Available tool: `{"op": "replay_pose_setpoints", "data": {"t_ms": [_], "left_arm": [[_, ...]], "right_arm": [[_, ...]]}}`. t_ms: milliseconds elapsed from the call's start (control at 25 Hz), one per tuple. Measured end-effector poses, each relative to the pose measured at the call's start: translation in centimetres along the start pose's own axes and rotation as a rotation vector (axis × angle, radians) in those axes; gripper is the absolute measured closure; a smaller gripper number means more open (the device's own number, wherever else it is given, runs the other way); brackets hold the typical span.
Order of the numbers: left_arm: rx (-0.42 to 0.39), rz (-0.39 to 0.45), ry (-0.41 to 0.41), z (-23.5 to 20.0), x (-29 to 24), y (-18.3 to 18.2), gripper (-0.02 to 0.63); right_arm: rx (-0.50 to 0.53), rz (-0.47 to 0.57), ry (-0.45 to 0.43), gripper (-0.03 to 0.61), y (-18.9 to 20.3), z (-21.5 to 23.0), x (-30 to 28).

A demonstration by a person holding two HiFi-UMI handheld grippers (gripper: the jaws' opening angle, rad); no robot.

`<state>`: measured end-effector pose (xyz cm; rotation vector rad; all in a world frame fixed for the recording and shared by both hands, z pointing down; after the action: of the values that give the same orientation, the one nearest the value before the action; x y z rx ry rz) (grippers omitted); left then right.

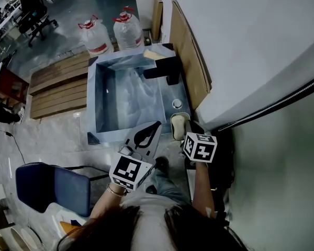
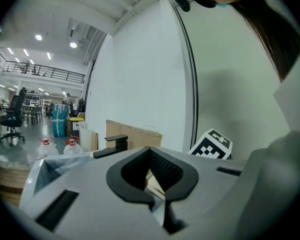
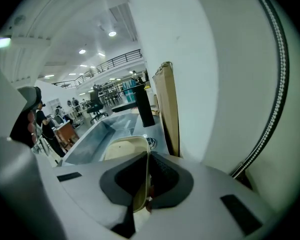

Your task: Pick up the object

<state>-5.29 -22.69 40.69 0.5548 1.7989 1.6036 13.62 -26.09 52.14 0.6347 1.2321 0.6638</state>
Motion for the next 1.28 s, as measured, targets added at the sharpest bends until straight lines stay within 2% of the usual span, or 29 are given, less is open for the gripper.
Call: {"op": "replay_pose_setpoints", "data": {"t_ms": [640, 1280], "left_arm": [[-0.022, 0.064, -0.006, 3.1, 4.7, -0.9, 0.606], [-0.042, 0.116, -0.008, 6.4, 10.7, -1.8, 0.606]], "right_arm": [[-0.049, 0.082, -0.010, 0.545, -0.2, -1.6, 7.1], [-0.046, 0.172, -0.026, 0.545, 1.0, -4.5, 14.7]]}}
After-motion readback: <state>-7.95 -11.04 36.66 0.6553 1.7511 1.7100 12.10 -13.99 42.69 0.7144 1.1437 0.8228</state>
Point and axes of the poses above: the fingertips, and each gripper's own axes: x backward along the fingers, z to its right, y out of its underside, the point moved 8 cm from there along x, backward along the fingers, and after that the axes turned 2 degrees about y, right-handed, at the moved point
